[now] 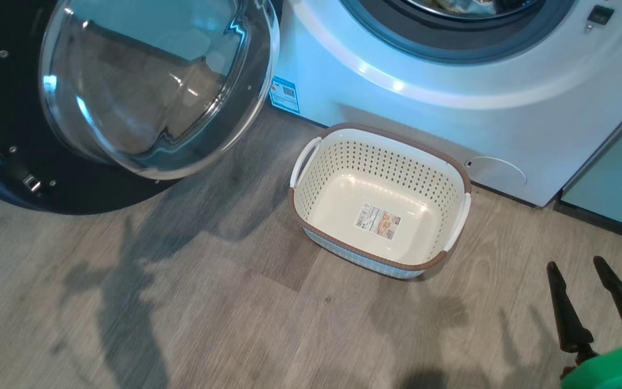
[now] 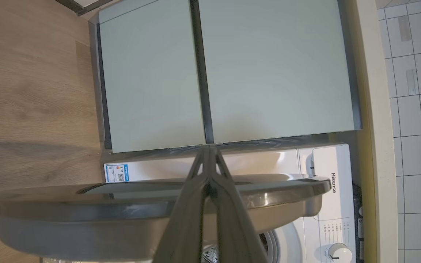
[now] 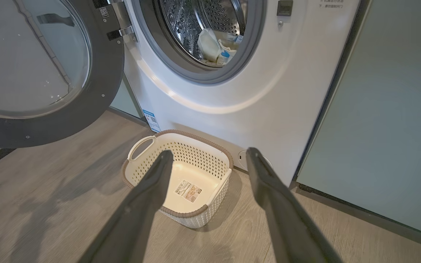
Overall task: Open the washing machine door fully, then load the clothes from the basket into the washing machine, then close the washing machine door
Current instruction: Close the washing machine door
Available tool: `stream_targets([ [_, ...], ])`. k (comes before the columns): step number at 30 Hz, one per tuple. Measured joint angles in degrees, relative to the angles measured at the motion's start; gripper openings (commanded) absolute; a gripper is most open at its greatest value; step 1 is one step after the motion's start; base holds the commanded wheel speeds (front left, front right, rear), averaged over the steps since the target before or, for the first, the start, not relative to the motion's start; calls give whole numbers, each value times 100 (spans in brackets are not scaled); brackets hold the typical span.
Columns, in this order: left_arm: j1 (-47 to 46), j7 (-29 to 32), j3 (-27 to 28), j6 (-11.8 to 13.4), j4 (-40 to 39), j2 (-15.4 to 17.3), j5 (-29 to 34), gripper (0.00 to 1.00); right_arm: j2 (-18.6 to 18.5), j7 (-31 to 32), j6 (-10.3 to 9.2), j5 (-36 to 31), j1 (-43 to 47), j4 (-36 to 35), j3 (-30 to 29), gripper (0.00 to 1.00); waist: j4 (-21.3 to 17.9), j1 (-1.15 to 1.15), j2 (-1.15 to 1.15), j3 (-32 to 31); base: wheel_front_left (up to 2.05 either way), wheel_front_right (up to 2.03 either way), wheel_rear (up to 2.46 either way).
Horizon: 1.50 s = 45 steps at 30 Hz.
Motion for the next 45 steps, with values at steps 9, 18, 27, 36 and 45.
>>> stream_targets([
  [9, -166, 97, -135, -91, 242, -59, 149, 0, -29, 48, 0, -1, -81, -42, -3, 100, -56, 0, 0, 110, 0, 0, 0],
  [18, -202, 366, -208, -189, 353, -62, 193, 0, -32, 62, 0, -48, -81, -55, -35, 100, -15, 0, 0, 106, 0, 0, 0],
  [27, -209, 600, -300, -234, 334, -64, 192, 0, -37, 97, 0, -48, -81, -58, -32, 100, 48, -1, 0, 133, 0, 0, 0],
  [36, -143, 954, -307, -248, -27, -168, 77, 0, -42, 97, 0, -48, -87, -55, -40, 100, 127, 0, 0, 185, 0, 0, 0],
  [45, 193, 1288, -299, -252, -655, -219, -114, 0, -42, 97, 0, -48, -164, -38, -32, 100, 244, 0, 0, 215, 0, 0, 0],
])
